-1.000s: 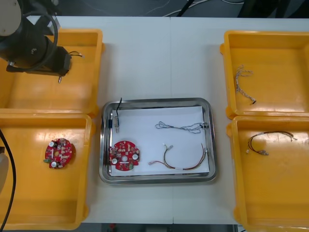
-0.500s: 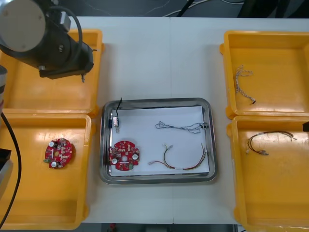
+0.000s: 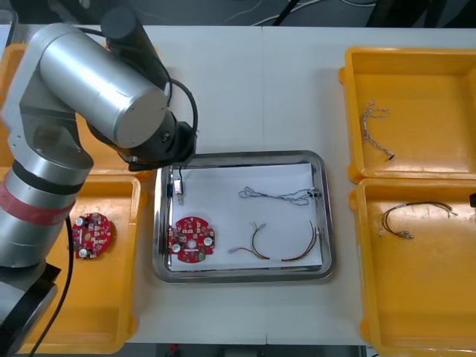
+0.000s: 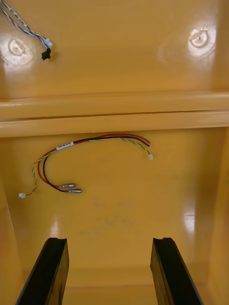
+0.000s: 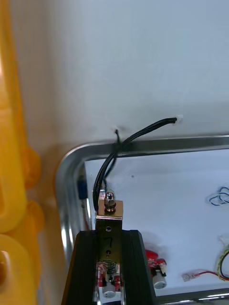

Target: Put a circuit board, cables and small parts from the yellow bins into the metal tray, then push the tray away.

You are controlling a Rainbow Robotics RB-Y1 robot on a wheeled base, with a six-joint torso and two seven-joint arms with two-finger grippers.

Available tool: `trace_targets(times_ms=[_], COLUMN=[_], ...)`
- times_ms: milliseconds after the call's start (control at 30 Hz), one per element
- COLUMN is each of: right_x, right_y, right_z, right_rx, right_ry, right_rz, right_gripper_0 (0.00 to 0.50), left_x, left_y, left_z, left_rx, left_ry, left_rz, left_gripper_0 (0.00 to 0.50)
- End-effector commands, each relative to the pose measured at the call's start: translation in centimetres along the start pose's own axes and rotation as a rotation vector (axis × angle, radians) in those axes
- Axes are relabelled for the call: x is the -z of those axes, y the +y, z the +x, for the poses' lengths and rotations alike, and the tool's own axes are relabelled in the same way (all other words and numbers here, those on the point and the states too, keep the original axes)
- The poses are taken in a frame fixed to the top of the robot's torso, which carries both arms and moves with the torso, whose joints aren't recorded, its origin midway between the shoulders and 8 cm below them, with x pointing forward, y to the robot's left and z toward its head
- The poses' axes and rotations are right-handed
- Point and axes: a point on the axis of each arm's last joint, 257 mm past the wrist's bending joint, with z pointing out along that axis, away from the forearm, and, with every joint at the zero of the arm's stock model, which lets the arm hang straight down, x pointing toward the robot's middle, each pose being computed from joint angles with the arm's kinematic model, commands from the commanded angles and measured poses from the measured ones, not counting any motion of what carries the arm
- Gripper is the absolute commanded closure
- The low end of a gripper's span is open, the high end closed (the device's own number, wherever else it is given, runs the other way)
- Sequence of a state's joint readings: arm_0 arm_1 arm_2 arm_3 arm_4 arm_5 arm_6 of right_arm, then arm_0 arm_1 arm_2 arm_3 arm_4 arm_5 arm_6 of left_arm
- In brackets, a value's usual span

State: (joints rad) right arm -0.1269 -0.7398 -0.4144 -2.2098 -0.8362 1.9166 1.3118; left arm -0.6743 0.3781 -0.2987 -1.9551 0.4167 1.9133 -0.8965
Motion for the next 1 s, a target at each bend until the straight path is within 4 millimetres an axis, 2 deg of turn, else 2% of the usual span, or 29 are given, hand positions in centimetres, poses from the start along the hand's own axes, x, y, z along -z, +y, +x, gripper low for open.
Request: trace_targets(times_ms=[33,167,333,500,1000], right_x=[0.8,0.8,0.8,0.8,0.8], right_y=[-0.1,-0.1,-0.1,-0.1,-0.1], right_z=[-0.1,-0.1,-0.1,-0.1,-0.1], right_rx=[0.004,0.004,0.004,0.004,0.004], right_ry=[-0.030,-0.030,-0.030,-0.030,-0.030], right_rz=[-0.001,-0.001,-0.001,-0.001,-0.001], right_gripper_0=[0.000,0.000,0.000,0.000,0.000], left_x=[-0.4,-1.5,-3.8,-5.6,-6.4], left_y=[-3.6,-3.6,-2.3,-2.5,-5.0], left_z=[1.6,1.9,1.7,1.6,3.4], left_rx=[0.065,0.069,0.038,0.031,-0.017], left_ry=[0.018,0.037,0.053,0.050,0.071], left_rz=[0.039,0.010,-0.041,-0.047,-0.005], left_gripper_0=[0.500,0.500,0.500,0.500,0.500])
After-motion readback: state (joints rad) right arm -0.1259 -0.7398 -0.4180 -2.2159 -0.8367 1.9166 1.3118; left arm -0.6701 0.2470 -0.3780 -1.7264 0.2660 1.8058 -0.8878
